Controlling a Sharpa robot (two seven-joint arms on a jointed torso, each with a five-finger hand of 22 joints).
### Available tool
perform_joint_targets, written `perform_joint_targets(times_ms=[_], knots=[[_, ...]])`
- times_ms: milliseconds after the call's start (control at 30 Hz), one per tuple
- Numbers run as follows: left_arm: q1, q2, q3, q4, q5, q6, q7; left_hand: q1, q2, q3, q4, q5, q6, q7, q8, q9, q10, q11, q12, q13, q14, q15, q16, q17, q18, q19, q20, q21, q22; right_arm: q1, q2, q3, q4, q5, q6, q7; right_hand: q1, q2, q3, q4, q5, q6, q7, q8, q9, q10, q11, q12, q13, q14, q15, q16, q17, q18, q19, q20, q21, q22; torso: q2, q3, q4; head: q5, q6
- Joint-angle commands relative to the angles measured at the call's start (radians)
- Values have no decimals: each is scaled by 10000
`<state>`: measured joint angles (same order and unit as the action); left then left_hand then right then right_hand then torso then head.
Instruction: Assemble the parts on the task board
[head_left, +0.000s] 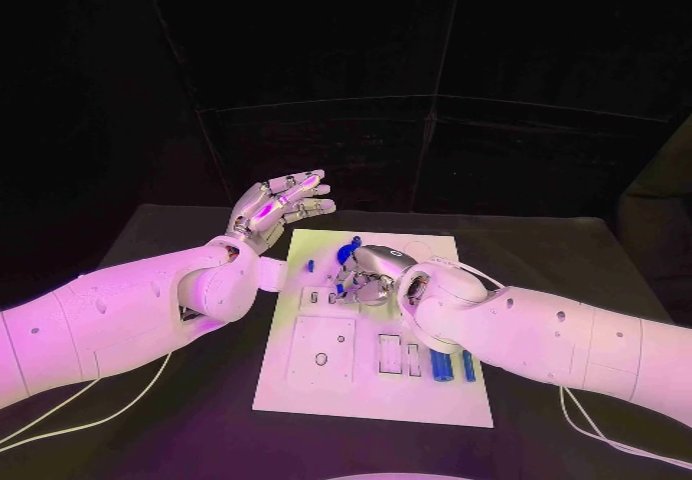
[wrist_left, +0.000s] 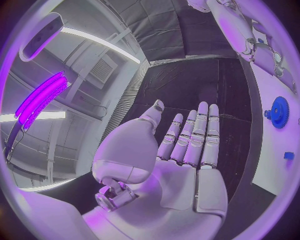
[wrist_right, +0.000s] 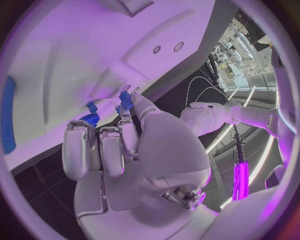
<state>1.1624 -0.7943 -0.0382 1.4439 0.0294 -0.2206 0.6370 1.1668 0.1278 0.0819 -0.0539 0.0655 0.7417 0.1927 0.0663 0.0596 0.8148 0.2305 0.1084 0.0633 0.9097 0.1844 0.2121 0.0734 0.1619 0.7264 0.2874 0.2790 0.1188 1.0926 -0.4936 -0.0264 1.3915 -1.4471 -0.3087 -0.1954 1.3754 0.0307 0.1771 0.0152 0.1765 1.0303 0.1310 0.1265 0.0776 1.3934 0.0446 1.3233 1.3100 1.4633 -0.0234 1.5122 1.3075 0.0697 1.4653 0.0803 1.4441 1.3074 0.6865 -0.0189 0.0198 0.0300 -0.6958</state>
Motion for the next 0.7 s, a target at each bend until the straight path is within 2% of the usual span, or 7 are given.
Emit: perform_joint_targets(times_ms=[33,700], knots=[[16,11,5,1,24,45,106,5,77,2,-6,16,17,873,-14,2,53,8,5,0,87,-8,-51,-9,151,80,-11,19,-9,-10,23,1,-36,-388,-29,-88,8,17,45,5,-23,22,15,23,16,-75,7,-29,213,822,-67,0,1498,-187,46,-58,42,169,-4,-5,9,26,-33],[14,23,5,7,22,61,93,2,83,3,-3,16,0,875,-19,-1,50,10,1,-1,89,-7,-56,-10,151,81,-11,18,-12,-90,110,-7,-253,-584,214,-96,7,-10,55,-14,-44,18,20,16,12,-65,11,-20,224,826,-65,7,1513,-186,46,-57,40,166,5,-8,17,3,-98]])
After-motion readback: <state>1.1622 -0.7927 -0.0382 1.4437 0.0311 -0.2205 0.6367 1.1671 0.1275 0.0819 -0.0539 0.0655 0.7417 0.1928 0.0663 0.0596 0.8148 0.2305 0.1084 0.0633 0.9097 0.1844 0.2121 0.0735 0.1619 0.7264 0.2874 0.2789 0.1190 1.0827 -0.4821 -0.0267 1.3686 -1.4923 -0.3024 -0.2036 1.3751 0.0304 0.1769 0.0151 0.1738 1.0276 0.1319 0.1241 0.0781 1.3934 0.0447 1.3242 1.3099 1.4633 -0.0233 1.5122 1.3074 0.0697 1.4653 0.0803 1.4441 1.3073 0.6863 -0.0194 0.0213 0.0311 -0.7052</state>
